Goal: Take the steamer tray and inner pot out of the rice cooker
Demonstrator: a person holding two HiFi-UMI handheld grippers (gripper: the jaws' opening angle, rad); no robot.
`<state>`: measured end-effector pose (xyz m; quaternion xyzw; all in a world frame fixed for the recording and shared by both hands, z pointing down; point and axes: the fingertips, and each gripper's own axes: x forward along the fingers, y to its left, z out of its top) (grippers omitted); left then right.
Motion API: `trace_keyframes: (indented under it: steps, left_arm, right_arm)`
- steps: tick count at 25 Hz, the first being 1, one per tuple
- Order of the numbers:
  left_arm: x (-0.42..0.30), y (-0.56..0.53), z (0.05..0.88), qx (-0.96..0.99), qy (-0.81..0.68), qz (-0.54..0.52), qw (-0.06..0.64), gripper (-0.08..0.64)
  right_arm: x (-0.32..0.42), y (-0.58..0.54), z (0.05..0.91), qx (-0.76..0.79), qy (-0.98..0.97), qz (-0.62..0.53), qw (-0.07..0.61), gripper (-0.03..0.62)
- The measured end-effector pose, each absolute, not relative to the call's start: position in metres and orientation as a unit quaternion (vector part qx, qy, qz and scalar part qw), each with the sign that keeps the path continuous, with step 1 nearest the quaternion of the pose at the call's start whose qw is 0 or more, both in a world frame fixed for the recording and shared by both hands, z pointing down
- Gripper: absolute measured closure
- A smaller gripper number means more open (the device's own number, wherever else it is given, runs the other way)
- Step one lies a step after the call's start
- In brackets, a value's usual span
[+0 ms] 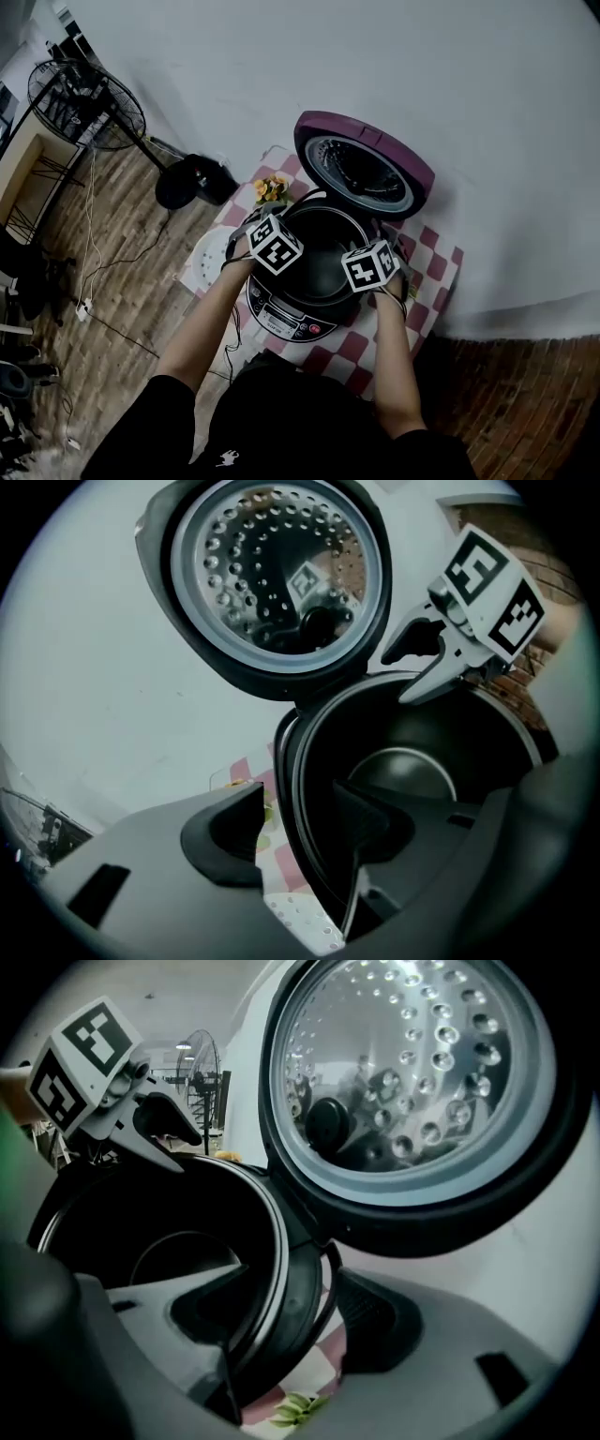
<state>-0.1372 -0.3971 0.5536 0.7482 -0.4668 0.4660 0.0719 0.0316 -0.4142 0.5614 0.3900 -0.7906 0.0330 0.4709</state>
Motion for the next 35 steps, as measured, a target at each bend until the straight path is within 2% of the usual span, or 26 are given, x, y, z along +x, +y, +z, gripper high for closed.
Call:
trace_keyframes:
  steps: [7,10,17,24,32,35]
  left_arm:
    - [-0.146,-0.402,0.565,0.746,-0.450,0.484,0.077,0.392]
    - [-0.143,-0.399,0.568,0.751,-0.444,0.478,0.100,0.437]
    - [-0.143,-0.395,0.559,0.759,-0.449,0.456,0.120,0.460]
    - [-0.142,-0.389,0.549,0.763,-0.455,0.435,0.144,0.492]
    - [-0.144,-0.382,0.518,0.765,-0.480,0.405,0.141,0.499]
    - [-0.144,-0.378,0.508,0.765,-0.490,0.394,0.139,0.500]
  right_arm:
    - [0.036,-0.423,0.570,0.405,-0.762,0.022,0.505,0.318]
    - [0.036,-0.423,0.568,0.412,-0.762,0.023,0.499,0.326]
    - [0.036,-0.423,0.552,0.425,-0.772,0.024,0.472,0.342]
    - [0.031,-0.416,0.540,0.417,-0.786,0.005,0.457,0.387]
    - [0.019,-0.408,0.515,0.395,-0.809,-0.019,0.434,0.500]
    - [0.016,-0.406,0.507,0.390,-0.817,-0.023,0.424,0.516]
